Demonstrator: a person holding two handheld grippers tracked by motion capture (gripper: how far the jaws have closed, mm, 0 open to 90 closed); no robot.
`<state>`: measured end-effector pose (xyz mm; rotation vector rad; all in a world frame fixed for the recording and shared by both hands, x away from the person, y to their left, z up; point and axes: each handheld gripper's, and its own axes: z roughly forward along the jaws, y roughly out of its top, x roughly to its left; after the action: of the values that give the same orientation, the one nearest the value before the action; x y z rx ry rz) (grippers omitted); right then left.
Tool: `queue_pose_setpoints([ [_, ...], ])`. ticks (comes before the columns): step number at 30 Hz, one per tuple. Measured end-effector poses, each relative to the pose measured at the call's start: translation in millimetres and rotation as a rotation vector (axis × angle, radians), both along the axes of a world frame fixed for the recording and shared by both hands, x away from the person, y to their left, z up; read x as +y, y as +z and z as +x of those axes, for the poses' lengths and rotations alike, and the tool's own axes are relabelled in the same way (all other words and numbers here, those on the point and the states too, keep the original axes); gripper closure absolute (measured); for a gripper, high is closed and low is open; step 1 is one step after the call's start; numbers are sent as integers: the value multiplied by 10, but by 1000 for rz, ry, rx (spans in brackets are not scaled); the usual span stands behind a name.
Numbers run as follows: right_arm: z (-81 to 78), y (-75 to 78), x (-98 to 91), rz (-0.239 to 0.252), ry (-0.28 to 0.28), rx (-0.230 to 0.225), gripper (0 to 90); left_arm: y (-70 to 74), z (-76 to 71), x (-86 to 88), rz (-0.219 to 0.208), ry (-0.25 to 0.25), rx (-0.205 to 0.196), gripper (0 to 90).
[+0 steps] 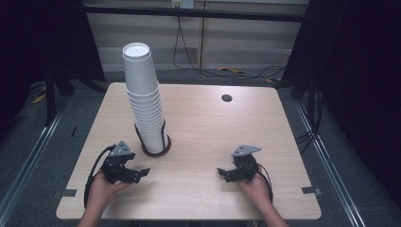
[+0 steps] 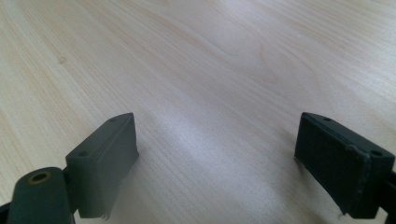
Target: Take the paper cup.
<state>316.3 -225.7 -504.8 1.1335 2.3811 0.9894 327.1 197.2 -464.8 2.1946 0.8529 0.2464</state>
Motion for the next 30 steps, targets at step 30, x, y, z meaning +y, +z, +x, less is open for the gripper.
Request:
queue_pose_setpoints([
  [30, 2, 9, 49, 18, -2, 7, 173, 1320, 238, 311, -109, -19, -68, 160],
])
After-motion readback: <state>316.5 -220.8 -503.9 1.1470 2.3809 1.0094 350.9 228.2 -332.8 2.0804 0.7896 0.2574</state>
